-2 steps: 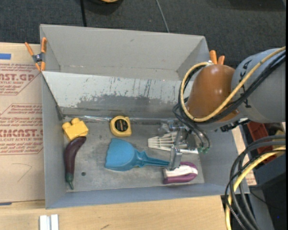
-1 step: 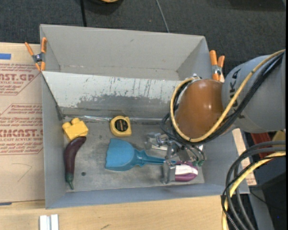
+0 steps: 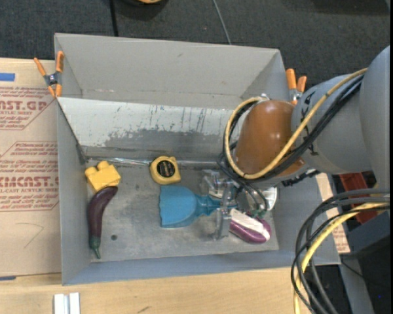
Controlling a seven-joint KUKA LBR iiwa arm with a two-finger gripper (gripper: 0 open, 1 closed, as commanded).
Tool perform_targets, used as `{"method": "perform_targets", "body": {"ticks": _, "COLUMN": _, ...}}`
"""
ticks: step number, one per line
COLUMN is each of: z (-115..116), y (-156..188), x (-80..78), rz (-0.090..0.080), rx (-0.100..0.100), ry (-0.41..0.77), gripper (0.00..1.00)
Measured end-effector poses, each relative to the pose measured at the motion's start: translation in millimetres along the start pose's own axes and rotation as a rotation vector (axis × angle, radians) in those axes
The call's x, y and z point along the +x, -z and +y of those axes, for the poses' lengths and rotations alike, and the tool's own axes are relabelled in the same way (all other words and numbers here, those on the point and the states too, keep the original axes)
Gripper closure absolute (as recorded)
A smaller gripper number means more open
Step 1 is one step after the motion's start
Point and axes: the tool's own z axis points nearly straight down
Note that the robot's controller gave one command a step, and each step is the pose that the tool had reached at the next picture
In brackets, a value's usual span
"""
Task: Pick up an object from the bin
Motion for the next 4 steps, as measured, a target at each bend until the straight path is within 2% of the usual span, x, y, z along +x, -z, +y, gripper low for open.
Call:
{"method": "perform_targets", "body": {"ticks": 1, "z": 19.5, "y": -14.9, "x": 49.5, "rz": -0.006, "rx": 0.002, "ry": 0.171, "gripper": 1.0}}
{"method": "perform_targets", "body": {"ticks": 4, "z": 19.6, "y": -5.2, "x": 49.6, "rz": -0.006, "rx": 0.002, "ry": 0.17, "gripper": 1.0}}
